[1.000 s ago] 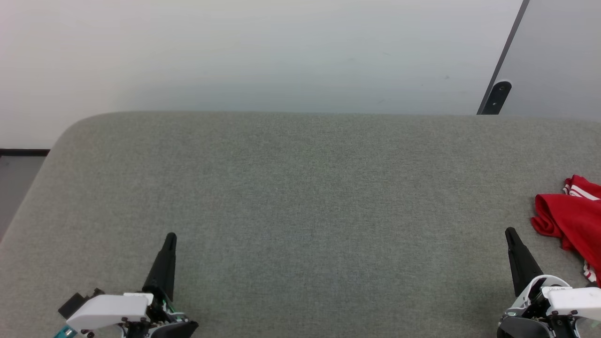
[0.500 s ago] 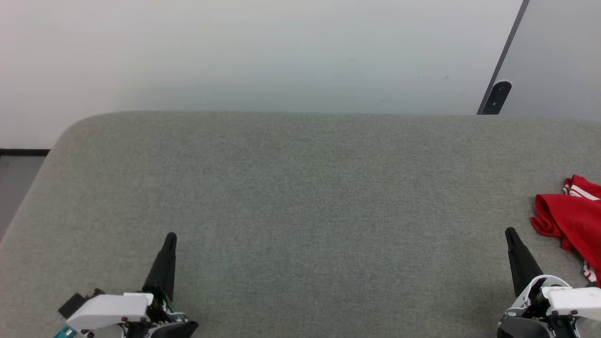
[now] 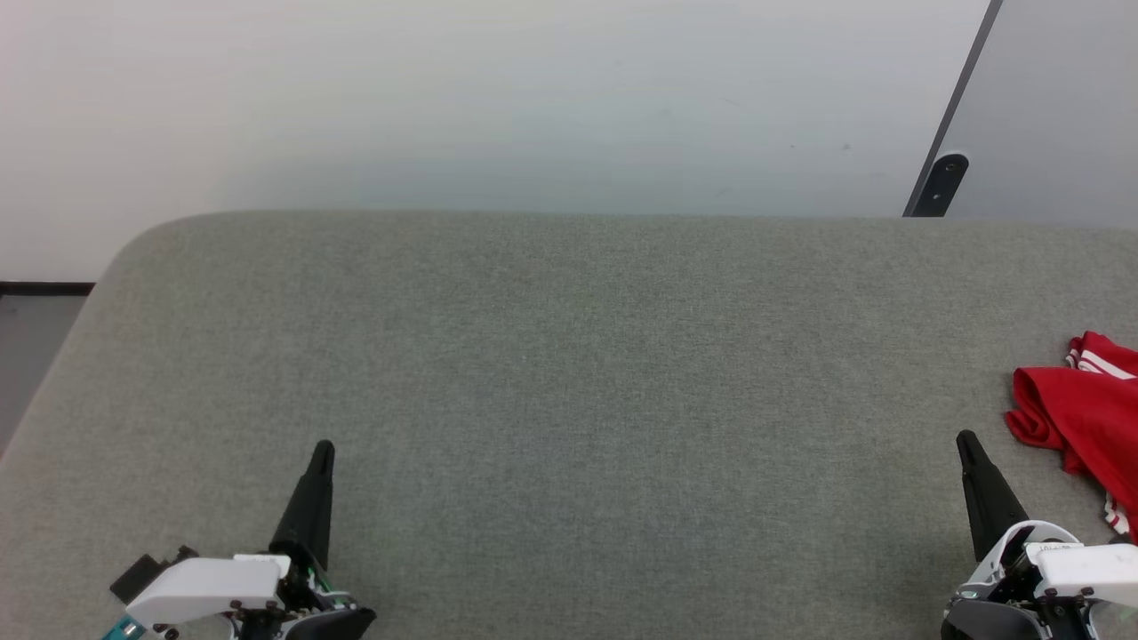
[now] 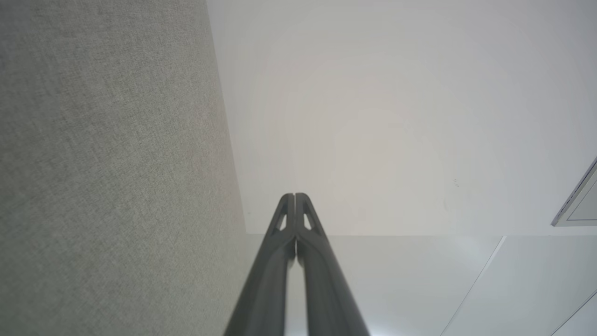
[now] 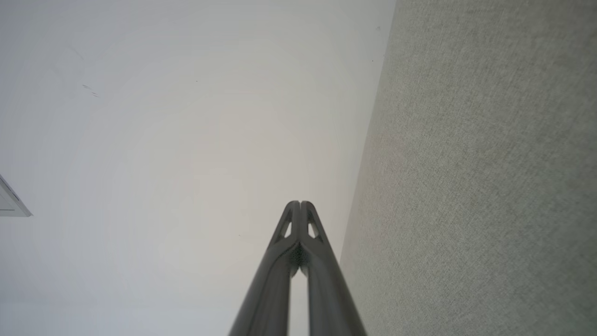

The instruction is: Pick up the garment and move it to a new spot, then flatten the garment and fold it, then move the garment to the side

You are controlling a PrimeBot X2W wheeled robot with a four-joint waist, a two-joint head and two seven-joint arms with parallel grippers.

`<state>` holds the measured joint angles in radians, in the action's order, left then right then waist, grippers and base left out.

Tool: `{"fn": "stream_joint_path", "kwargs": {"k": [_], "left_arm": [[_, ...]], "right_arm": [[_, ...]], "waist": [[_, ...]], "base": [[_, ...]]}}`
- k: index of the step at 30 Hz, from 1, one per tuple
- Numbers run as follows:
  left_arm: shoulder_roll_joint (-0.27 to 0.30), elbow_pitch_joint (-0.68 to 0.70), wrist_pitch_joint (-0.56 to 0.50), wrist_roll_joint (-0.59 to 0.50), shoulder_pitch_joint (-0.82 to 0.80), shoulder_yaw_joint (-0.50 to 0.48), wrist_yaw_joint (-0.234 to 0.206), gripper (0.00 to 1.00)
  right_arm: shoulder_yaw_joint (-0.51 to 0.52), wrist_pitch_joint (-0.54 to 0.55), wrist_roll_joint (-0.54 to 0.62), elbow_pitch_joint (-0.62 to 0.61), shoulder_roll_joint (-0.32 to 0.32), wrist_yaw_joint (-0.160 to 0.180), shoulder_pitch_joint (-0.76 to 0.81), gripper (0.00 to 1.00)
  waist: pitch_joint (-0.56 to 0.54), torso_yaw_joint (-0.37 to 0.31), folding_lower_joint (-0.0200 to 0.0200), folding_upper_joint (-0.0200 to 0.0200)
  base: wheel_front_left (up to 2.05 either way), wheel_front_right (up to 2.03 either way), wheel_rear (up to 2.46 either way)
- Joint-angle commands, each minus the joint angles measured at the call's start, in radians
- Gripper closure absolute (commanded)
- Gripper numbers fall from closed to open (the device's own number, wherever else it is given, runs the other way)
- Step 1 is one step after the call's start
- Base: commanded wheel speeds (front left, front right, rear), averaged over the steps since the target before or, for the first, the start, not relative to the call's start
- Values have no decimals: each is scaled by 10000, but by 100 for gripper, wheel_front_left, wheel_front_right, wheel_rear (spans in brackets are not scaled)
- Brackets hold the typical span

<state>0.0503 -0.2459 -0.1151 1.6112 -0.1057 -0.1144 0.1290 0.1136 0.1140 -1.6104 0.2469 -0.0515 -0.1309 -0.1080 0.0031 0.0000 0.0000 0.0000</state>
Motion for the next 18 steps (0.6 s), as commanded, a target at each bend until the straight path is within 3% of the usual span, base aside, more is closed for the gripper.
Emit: {"fn": "stream_joint_path", "kwargs": {"k": [1, 18], "left_arm": [[-8, -11, -13, 33, -96, -12, 55, 100], [-8, -10, -12, 34, -95, -11, 56, 100]], "right_arm": [[8, -24, -49, 4, 32, 3, -40, 100], [8, -23, -49, 4, 32, 3, -40, 100]], "waist": [[0, 0, 0, 0], [0, 0, 0, 0]], "base": [[0, 0, 0], [0, 0, 0]]}}
